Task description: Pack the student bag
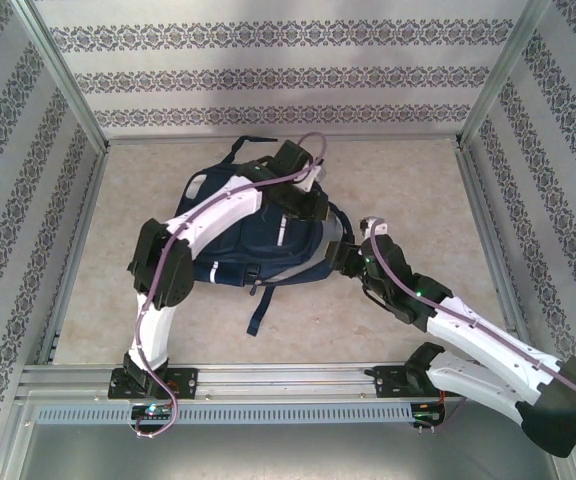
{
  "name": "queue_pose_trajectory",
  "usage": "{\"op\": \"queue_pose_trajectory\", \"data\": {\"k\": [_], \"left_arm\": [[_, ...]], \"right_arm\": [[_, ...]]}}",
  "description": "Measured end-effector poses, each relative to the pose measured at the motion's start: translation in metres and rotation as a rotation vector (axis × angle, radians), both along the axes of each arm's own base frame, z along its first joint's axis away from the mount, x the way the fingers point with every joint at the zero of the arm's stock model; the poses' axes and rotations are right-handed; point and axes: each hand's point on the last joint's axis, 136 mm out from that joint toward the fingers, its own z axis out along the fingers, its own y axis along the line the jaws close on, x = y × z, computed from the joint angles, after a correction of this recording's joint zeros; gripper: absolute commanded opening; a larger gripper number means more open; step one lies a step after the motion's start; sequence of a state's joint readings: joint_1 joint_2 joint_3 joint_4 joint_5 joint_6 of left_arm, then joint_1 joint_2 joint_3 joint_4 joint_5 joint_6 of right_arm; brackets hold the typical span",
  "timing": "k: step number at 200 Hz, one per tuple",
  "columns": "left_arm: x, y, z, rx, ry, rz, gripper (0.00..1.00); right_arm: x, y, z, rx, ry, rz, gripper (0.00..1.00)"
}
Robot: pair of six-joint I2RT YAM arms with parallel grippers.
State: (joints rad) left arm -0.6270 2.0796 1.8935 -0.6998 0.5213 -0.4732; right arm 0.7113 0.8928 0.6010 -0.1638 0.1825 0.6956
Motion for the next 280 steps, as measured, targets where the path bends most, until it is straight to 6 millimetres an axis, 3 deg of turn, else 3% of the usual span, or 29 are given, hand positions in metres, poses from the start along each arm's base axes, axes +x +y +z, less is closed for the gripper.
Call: {"op": "queue_pose_trajectory", "data": {"k": [12, 26, 45, 59, 81, 102, 125, 148, 188, 233, 280], "left_arm": [[-0.001, -0.005, -0.003, -0.024, 0.017, 0.0, 0.56], [-0.004, -0.007, 0.008, -0.066, 0.007, -0.001, 0.62], [-0.011, 0.001, 0.035, -0.117, -0.035, 0.011, 0.63], [-0.021, 0.015, 0.059, -0.152, -0.071, 0.033, 0.65], [-0.032, 0.056, 0.102, -0.196, -0.152, 0.119, 0.67], [-0.034, 0.11, 0.135, -0.206, -0.251, 0.249, 0.67], [-0.037, 0.161, 0.143, -0.177, -0.313, 0.392, 0.68], [-0.042, 0.187, 0.134, -0.144, -0.316, 0.463, 0.67], [-0.039, 0.202, 0.115, -0.12, -0.27, 0.506, 0.67], [-0.038, 0.206, 0.113, -0.131, -0.253, 0.519, 0.67], [-0.039, 0.209, 0.109, -0.133, -0.241, 0.527, 0.67]], "right_arm": [[-0.008, 0.011, -0.007, -0.027, 0.015, 0.058, 0.38], [-0.021, 0.029, -0.022, -0.072, 0.056, 0.144, 0.33], [-0.04, 0.061, -0.049, -0.149, 0.128, 0.263, 0.33], [-0.052, 0.084, -0.065, -0.202, 0.173, 0.333, 0.38], [-0.061, 0.122, -0.085, -0.257, 0.233, 0.411, 0.41], [-0.06, 0.156, -0.097, -0.252, 0.291, 0.45, 0.43], [-0.053, 0.182, -0.105, -0.221, 0.363, 0.426, 0.43], [-0.042, 0.201, -0.105, -0.203, 0.45, 0.341, 0.47], [-0.039, 0.202, -0.109, -0.215, 0.581, 0.192, 0.53], [-0.044, 0.19, -0.138, -0.33, 0.674, 0.093, 0.57], [-0.039, 0.179, -0.161, -0.395, 0.68, 0.015, 0.33]]}}
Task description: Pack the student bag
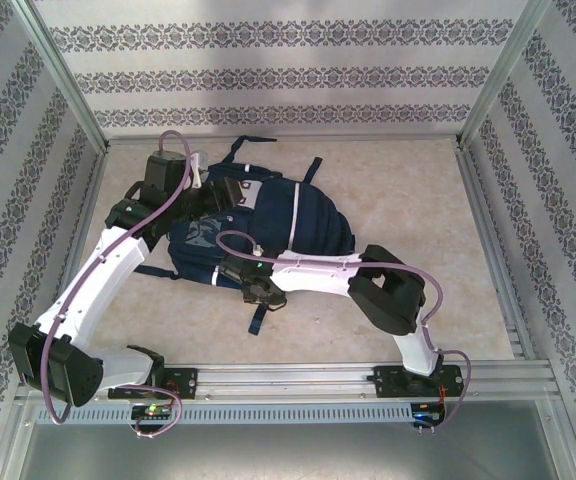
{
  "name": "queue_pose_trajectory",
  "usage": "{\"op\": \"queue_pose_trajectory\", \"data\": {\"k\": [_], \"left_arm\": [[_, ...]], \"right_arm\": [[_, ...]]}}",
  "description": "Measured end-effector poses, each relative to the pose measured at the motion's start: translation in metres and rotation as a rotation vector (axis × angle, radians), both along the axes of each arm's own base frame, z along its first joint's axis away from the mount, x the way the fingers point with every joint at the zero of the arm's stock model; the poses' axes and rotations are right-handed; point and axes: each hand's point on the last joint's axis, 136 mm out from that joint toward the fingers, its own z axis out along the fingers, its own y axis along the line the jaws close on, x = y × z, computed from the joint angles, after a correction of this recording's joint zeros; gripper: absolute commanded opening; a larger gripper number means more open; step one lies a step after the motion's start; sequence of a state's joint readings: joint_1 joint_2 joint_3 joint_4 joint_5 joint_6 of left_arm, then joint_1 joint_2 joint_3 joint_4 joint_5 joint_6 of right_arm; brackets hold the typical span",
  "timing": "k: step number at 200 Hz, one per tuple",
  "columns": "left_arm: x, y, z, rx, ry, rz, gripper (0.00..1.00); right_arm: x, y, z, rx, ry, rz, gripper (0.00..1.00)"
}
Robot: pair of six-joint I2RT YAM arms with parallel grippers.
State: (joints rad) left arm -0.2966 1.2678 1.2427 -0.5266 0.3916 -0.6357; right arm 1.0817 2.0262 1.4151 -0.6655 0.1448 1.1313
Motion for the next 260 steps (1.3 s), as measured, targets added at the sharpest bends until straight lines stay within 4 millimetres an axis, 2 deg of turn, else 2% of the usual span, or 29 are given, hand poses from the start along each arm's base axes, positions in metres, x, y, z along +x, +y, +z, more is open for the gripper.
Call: {"op": "queue_pose_trajectory", "data": {"k": [30, 68, 87, 106, 145, 176, 204, 222, 260], "left_arm": [[-0.001, 0.003, -0.002, 0.002, 0.003, 0.008, 0.67], [-0.001, 0.006, -0.006, 0.008, 0.009, 0.017, 0.67], [-0.001, 0.006, -0.006, 0.008, 0.009, 0.017, 0.67], [-0.002, 0.006, -0.009, 0.01, 0.015, 0.017, 0.67], [-0.006, 0.007, -0.027, 0.02, 0.055, 0.018, 0.69], [-0.011, 0.015, -0.05, 0.033, 0.129, 0.07, 0.73], [-0.035, 0.028, -0.087, 0.048, 0.262, 0.143, 0.84], [-0.055, 0.037, -0.103, 0.043, 0.324, 0.196, 1.0], [-0.082, 0.05, -0.117, 0.004, 0.355, 0.281, 1.0]], "right_arm": [[0.002, -0.006, 0.0, 0.017, -0.021, -0.015, 0.19], [0.001, -0.02, 0.021, 0.067, -0.09, -0.02, 0.0], [0.001, -0.031, 0.026, 0.09, -0.114, -0.007, 0.0], [0.001, -0.037, 0.021, 0.083, -0.121, 0.018, 0.0], [0.001, -0.038, 0.016, 0.067, -0.139, 0.103, 0.0], [0.002, -0.034, 0.024, 0.063, -0.167, 0.204, 0.0], [0.001, -0.031, 0.038, 0.081, -0.194, 0.286, 0.0], [0.001, -0.032, 0.043, 0.108, -0.205, 0.317, 0.0], [-0.002, -0.034, 0.034, 0.169, -0.202, 0.34, 0.0]]}}
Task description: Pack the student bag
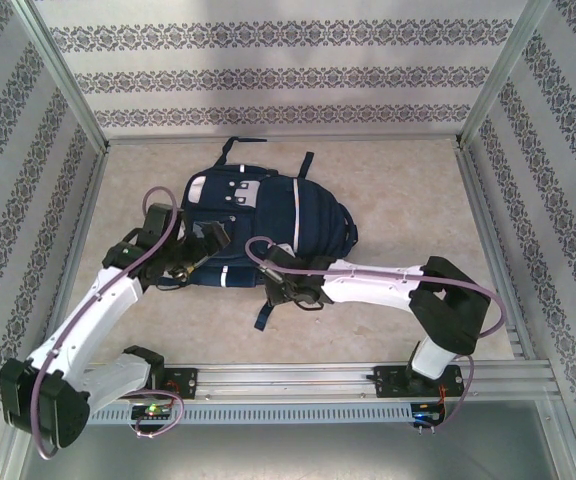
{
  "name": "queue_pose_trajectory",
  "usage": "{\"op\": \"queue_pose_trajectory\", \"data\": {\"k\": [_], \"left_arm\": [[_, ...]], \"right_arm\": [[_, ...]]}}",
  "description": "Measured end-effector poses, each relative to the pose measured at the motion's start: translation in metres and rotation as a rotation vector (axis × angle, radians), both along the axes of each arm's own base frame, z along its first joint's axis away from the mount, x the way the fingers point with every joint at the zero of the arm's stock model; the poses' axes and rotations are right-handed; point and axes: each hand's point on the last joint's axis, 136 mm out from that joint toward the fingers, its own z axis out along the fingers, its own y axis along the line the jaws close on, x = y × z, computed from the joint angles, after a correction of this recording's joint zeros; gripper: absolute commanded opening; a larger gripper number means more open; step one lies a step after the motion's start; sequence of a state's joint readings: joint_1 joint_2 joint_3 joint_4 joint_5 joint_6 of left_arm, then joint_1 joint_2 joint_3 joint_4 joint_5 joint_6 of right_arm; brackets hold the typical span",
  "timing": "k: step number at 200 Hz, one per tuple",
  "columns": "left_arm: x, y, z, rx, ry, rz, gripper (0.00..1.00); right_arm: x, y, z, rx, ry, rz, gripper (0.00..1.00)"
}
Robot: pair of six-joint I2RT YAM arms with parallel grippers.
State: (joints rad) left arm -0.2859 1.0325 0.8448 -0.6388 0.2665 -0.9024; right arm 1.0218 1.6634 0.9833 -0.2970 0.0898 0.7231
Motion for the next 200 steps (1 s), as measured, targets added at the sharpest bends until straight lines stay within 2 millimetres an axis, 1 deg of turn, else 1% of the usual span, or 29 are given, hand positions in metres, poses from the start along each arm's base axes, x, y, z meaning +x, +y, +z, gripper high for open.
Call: {"op": "queue_pose_trajectory", "data": {"k": [17, 44, 62, 72, 97, 116, 120, 147, 155, 174, 200], "left_arm": [[-0.006, 0.002, -0.017, -0.013, 0.027, 0.03, 1.0], [-0.013, 0.002, -0.054, -0.039, 0.1, 0.074, 0.97], [-0.013, 0.002, -0.068, -0.053, 0.124, 0.1, 0.95], [-0.01, 0.001, -0.072, -0.063, 0.125, 0.112, 0.93], [-0.002, -0.002, -0.081, -0.091, 0.116, 0.141, 0.82], [0.0, -0.002, -0.09, -0.104, 0.127, 0.162, 0.7], [0.001, -0.002, -0.091, -0.105, 0.128, 0.166, 0.65], [0.006, -0.002, -0.092, -0.111, 0.12, 0.181, 0.42], [0.006, -0.001, -0.092, -0.107, 0.117, 0.185, 0.37], [0.007, 0.001, -0.092, -0.092, 0.111, 0.189, 0.32], [0.009, 0.003, -0.09, -0.077, 0.106, 0.195, 0.29]], "right_arm": [[-0.002, -0.001, -0.005, 0.039, 0.009, 0.003, 0.0], [-0.004, 0.001, -0.008, 0.111, 0.011, 0.006, 0.0], [-0.003, 0.005, -0.007, 0.137, 0.011, 0.011, 0.0], [-0.003, 0.008, -0.005, 0.152, 0.008, 0.015, 0.0], [-0.003, 0.011, -0.004, 0.17, 0.009, 0.021, 0.0], [-0.003, 0.011, -0.003, 0.172, 0.008, 0.022, 0.0], [-0.003, 0.011, -0.003, 0.172, 0.007, 0.022, 0.0], [-0.004, 0.009, -0.005, 0.159, 0.007, 0.026, 0.0], [-0.004, 0.007, -0.006, 0.147, 0.006, 0.026, 0.0], [-0.002, 0.001, -0.007, 0.106, 0.0, 0.026, 0.0], [0.004, -0.011, -0.007, 0.05, -0.008, 0.018, 0.0]]}}
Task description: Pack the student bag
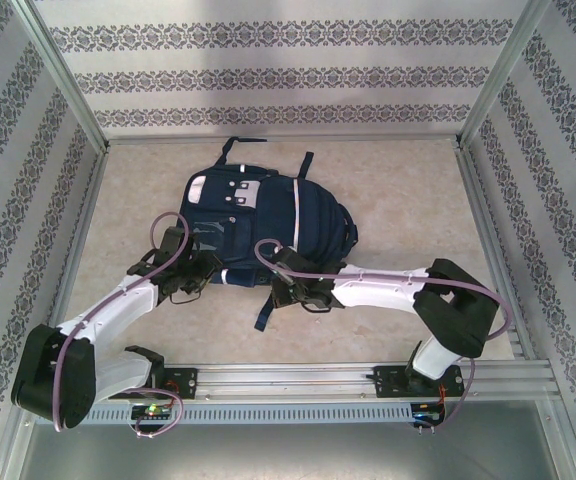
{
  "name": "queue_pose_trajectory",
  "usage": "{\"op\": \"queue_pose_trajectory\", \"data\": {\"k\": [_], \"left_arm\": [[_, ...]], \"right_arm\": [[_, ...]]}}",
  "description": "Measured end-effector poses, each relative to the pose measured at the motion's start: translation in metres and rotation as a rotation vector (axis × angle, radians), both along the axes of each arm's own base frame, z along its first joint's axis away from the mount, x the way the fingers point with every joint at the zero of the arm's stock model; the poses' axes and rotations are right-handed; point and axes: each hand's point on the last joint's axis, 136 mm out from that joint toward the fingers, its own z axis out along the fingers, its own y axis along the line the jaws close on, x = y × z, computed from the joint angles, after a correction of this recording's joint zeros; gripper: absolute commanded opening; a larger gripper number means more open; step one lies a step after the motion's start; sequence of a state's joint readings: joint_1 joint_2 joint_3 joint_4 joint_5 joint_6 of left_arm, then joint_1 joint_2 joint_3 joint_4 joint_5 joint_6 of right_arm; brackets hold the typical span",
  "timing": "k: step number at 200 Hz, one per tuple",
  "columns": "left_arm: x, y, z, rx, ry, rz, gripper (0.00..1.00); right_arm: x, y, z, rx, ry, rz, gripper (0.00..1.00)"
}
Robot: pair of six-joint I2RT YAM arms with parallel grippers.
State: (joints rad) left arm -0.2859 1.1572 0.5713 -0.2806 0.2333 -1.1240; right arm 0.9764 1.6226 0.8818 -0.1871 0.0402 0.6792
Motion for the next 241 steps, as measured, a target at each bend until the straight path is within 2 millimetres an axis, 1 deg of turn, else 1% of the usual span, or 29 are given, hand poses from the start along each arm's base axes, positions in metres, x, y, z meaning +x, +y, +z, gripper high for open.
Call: {"op": "queue_pose_trajectory", "data": {"k": [33, 74, 88, 95, 109, 118, 136, 149, 159, 167, 182, 199, 206, 214, 226, 241], "left_arm": [[0.002, 0.003, 0.001, 0.02, -0.005, -0.001, 0.27], [0.004, 0.006, 0.003, 0.038, -0.005, -0.001, 0.27], [0.006, 0.006, 0.003, 0.051, -0.007, -0.007, 0.3], [0.008, 0.007, 0.003, 0.061, -0.004, -0.013, 0.35], [0.015, 0.008, 0.002, 0.091, 0.021, -0.025, 0.42], [0.024, 0.007, 0.001, 0.109, 0.046, -0.031, 0.49], [0.052, 0.005, 0.003, 0.146, 0.085, -0.057, 0.64], [0.076, 0.005, 0.009, 0.167, 0.085, -0.059, 0.75], [0.092, 0.004, 0.017, 0.177, 0.066, -0.057, 0.81], [0.104, 0.001, 0.029, 0.174, 0.032, -0.056, 0.83], [0.115, -0.001, 0.052, 0.163, -0.03, -0.054, 0.86], [0.11, 0.0, 0.072, 0.148, -0.08, -0.048, 0.84], [0.105, 0.0, 0.078, 0.135, -0.095, -0.046, 0.83], [0.095, 0.0, 0.08, 0.114, -0.098, -0.042, 0.81], [0.076, -0.001, 0.073, 0.069, -0.086, -0.034, 0.78], [0.049, -0.005, 0.048, 0.007, -0.04, -0.021, 0.75]], "right_arm": [[0.007, -0.024, 0.004, -0.057, -0.008, -0.023, 0.0], [0.015, -0.061, 0.008, -0.117, -0.017, -0.068, 0.0], [0.017, -0.067, 0.011, -0.122, -0.02, -0.067, 0.0], [0.016, -0.066, 0.013, -0.118, -0.026, -0.054, 0.0], [0.013, -0.061, 0.02, -0.099, -0.035, -0.009, 0.0], [0.009, -0.057, 0.024, -0.089, -0.046, 0.026, 0.0], [0.0, -0.044, 0.031, -0.078, -0.062, 0.092, 0.0], [-0.002, -0.032, 0.037, -0.064, -0.066, 0.118, 0.0], [-0.001, -0.021, 0.041, -0.048, -0.061, 0.129, 0.0], [0.001, -0.011, 0.042, -0.034, -0.053, 0.136, 0.0], [0.004, 0.011, 0.042, 0.0, -0.033, 0.142, 0.0], [0.006, 0.029, 0.04, 0.031, -0.01, 0.132, 0.0], [0.006, 0.034, 0.039, 0.043, -0.003, 0.125, 0.0], [0.006, 0.038, 0.038, 0.057, 0.007, 0.115, 0.0], [0.006, 0.041, 0.037, 0.079, 0.024, 0.093, 0.0], [0.006, 0.045, 0.038, 0.108, 0.035, 0.072, 0.0]]}}
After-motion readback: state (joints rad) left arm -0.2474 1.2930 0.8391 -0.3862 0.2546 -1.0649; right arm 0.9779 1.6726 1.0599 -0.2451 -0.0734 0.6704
